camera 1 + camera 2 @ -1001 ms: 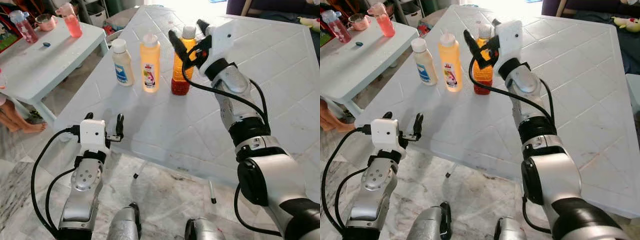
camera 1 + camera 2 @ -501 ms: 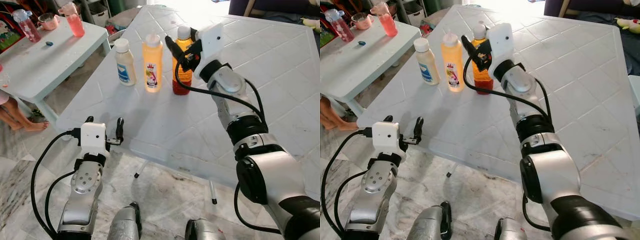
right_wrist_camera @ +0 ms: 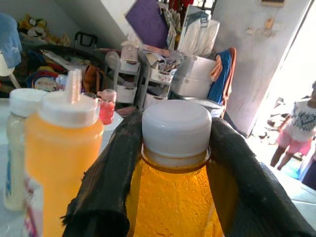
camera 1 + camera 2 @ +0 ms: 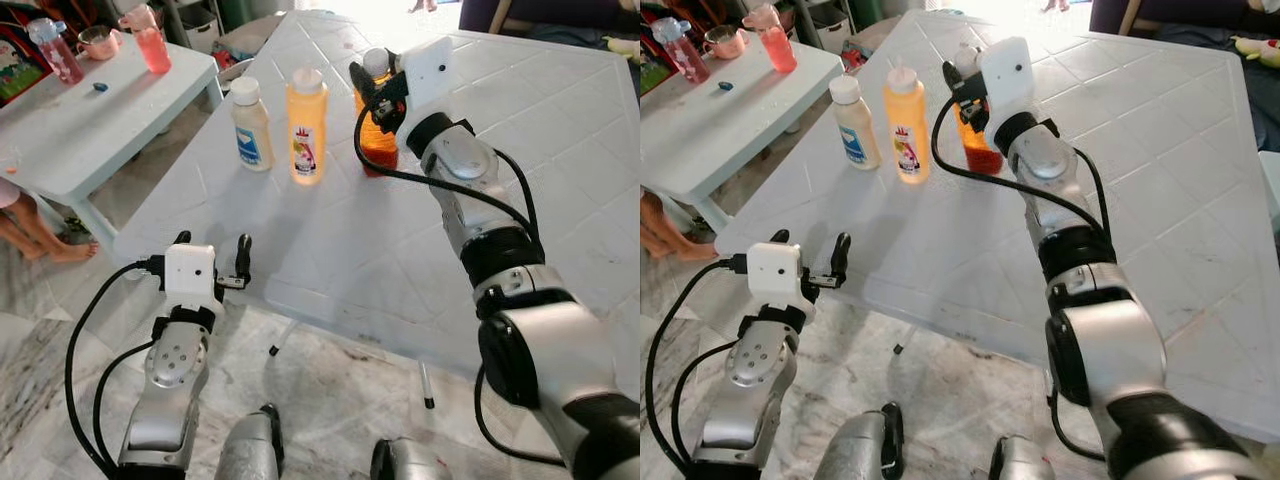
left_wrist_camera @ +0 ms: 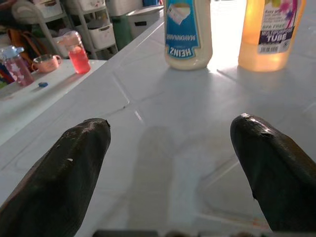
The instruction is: Restocking fridge
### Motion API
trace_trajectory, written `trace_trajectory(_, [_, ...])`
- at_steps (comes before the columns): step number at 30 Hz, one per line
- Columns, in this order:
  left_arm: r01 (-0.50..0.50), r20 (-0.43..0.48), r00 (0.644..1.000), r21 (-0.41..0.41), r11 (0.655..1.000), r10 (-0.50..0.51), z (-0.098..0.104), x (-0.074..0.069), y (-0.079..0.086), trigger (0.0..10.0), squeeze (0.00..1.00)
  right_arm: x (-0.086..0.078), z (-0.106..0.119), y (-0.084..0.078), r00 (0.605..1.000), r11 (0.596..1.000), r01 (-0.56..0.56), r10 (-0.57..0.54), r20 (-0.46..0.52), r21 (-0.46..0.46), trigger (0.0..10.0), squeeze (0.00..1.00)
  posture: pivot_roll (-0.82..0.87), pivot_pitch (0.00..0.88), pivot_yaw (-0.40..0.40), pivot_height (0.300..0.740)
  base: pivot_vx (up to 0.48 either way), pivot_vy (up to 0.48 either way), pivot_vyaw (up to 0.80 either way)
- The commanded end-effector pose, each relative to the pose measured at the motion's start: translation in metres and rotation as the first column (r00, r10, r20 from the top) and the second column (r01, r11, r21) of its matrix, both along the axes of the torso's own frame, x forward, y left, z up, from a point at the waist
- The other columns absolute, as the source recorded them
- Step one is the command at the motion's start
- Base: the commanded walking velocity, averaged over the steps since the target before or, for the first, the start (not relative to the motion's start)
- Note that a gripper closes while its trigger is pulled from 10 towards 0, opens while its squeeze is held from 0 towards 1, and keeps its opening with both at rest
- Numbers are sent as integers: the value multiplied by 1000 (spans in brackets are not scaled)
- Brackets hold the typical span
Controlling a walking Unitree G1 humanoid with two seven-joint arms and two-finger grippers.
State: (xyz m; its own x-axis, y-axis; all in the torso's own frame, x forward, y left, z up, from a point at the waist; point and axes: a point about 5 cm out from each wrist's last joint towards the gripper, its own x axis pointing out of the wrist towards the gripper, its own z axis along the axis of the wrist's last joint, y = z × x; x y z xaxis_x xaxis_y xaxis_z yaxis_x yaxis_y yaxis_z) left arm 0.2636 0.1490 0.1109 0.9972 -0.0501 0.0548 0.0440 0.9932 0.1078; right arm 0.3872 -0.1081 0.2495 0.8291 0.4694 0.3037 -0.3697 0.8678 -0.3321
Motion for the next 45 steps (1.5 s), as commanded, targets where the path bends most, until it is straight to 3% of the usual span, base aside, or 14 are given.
trace_trajectory(1, [6, -8, 1000, 10, 1000, -6, -2, 1, -1, 10000, 0, -2, 6, 1, 1000, 1000, 6, -6, 17, -5, 0, 0, 104, 127, 34, 740, 0, 0, 0])
trace_trajectory(14, [31, 17, 999, -6, 999, -31, 0, 18, -10, 10000, 0, -39, 20, 10, 995, 977, 97, -98, -4, 192, 353, 0, 51, 56, 46, 740, 0, 0, 0])
trace_trajectory(15, [36, 20, 999, -7, 999, -35, 0, 20, -11, 10000, 0, -43, 22, 11, 994, 970, 107, -105, -24, 216, 1529, 0, 45, 45, 47, 740, 0, 0, 0])
trace_trajectory(17, [40, 24, 999, -7, 999, -40, 0, 22, -12, 10000, 0, -47, 22, 12, 992, 963, 122, -112, -54, 241, 1804, 0, 41, 40, 48, 740, 0, 0, 0])
trace_trajectory(18, [42, 24, 999, -7, 999, -41, 0, 23, -12, 10000, 0, -49, 22, 12, 990, 959, 135, -122, -67, 248, 3098, 0, 37, 35, 48, 740, 0, 0, 0])
trace_trajectory(22, [43, 36, 998, -15, 999, -43, 2, 26, -14, 10000, 0, -51, 24, 8, 982, 941, 179, -153, -110, 289, 1843, 0, 33, 33, 50, 740, 0, 0, 0])
trace_trajectory(23, [42, 40, 998, -17, 999, -41, 2, 26, -13, 10000, 0, -52, 26, 5, 980, 937, 193, -167, -112, 290, 4706, 0, 31, 33, 51, 740, 0, 0, 0])
trace_trajectory(24, [42, 40, 998, -17, 999, -41, 2, 26, -13, 10000, 0, -52, 26, 5, 980, 937, 193, -167, -112, 290, 4706, 0, 31, 33, 51, 740, 0, 0, 0])
trace_trajectory(25, [40, 42, 998, -19, 999, -39, 1, 25, -12, 10000, 0, -52, 27, -1, 974, 934, 218, -191, -120, 282, 9569, 0, 33, 34, 51, 740, 0, 0, 0])
trace_trajectory(34, [32, 33, 999, -16, 999, -32, -5, 20, -9, 10000, 0, -57, -22, -19, 914, 919, 334, -263, -308, 207, 10000, 0, 45, 51, 52, 740, 0, 0, 0])
trace_trajectory(40, [41, 28, 999, -17, 999, -41, -7, 18, -11, 10000, 0, -62, -31, -19, 907, 927, 329, -257, -333, 183, 10000, 0, 42, 63, 57, 740, 0, 0, 0])
trace_trajectory(41, [43, 28, 999, -17, 999, -43, -6, 18, -12, 10000, 0, -63, -31, -20, 913, 931, 321, -255, -319, 175, 10000, 404, 42, 67, 57, 740, 0, 0, 0])
trace_trajectory(42, [45, 28, 999, -17, 999, -44, -6, 18, -12, 10000, 0, -63, -32, -21, 916, 933, 316, -253, -312, 171, 10000, 1000, 42, 69, 58, 740, 0, 0, 0])
trace_trajectory(45, [48, 28, 998, -16, 999, -47, -6, 19, -12, 10000, 0, -62, -36, -25, 921, 937, 312, -257, -294, 158, 10000, 1000, 42, 74, 59, 740, 0, 0, 0])
